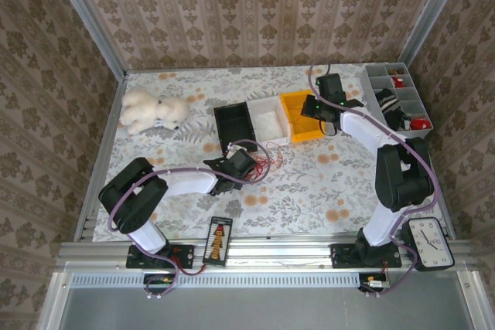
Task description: Untangle the cables
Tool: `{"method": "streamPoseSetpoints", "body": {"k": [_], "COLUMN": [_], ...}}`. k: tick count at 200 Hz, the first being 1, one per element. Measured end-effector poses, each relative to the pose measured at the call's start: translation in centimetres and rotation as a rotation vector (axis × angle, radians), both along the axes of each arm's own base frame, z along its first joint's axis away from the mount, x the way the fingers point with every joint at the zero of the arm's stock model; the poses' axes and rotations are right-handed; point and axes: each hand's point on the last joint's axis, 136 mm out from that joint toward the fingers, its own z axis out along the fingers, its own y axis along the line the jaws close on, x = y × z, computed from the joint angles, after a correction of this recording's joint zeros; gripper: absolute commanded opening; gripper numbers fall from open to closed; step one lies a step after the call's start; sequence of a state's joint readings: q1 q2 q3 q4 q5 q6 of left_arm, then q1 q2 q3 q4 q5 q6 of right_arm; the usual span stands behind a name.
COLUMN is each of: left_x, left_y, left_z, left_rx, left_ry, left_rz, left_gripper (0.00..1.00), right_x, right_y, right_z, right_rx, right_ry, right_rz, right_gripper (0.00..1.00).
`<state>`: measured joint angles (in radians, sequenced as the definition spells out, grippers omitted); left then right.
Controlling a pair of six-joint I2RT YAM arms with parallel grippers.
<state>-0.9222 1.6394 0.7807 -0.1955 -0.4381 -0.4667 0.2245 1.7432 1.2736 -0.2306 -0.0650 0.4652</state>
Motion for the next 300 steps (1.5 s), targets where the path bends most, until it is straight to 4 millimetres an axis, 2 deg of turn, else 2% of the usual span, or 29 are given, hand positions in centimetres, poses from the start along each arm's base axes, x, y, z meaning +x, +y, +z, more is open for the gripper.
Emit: {"method": "streamPoseSetpoints", "body": {"k": [25,42,64,82,97,131,158,193,204,213,232,246,275,300], "left_x": [0.0,0.0,0.1,0.1,0.2,0.3,0.4,0.4,0.4,0.4,0.4,0.4,0.4,0.4], "left_y": [0.0,0.0,0.0,0.0,-0.1,-0.2,-0.2,-0.2,-0.2,-0.2,-0.2,-0.2,-0.2,-0.2], "left_z": [0.0,0.0,-0.1,-0.2,-0.3,-0.3,-0.3,-0.3,-0.3,-0.3,-0.3,-0.3,-0.3,-0.3], "left_rx": [0.003,0.003,0.004,0.008,0.011,0.017,0.021,0.021,0.021,0.021,0.021,0.021,0.021,0.021], "left_ry": [-0.002,-0.002,-0.001,0.0,0.001,0.003,0.004,0.004,0.004,0.004,0.004,0.004,0.004,0.004], "left_rz": [0.002,0.002,0.002,0.003,0.003,0.003,0.004,0.005,0.006,0.005,0.005,0.005,0.007,0.006], "left_gripper": [0.0,0.0,0.0,0.0,0.0,0.0,0.0,0.0,0.0,0.0,0.0,0.0,0.0,0.0], "right_x": [0.8,0.9,0.7,0.7,0.8,1.6,2.1,1.6,1.3,1.2,1.0,0.4,-0.8,-0.7], "right_y": [3.1,4.4,5.7,5.8,5.5,3.0,1.5,1.2,1.2,1.3,1.3,1.2,0.4,-0.3], "right_z": [0.6,0.2,-0.6,-1.3,-1.7,-2.3,-3.7,-6.2,-6.5,-6.6,-6.6,-6.4,-4.5,-1.8], "right_rx": [0.056,0.101,0.148,0.165,0.174,0.189,0.172,0.163,0.161,0.16,0.157,0.153,0.135,0.133], "right_ry": [-0.018,-0.006,0.022,0.043,0.056,0.08,0.116,0.195,0.211,0.216,0.211,0.207,0.157,0.075], "right_rz": [0.115,0.174,0.233,0.244,0.232,0.147,0.089,0.061,0.062,0.062,0.069,0.068,0.05,0.033], "right_gripper": [0.02,0.01,0.01,0.01,0.02,0.03,0.05,0.06,0.1,0.16,0.33,0.41,0.48,0.54]}}
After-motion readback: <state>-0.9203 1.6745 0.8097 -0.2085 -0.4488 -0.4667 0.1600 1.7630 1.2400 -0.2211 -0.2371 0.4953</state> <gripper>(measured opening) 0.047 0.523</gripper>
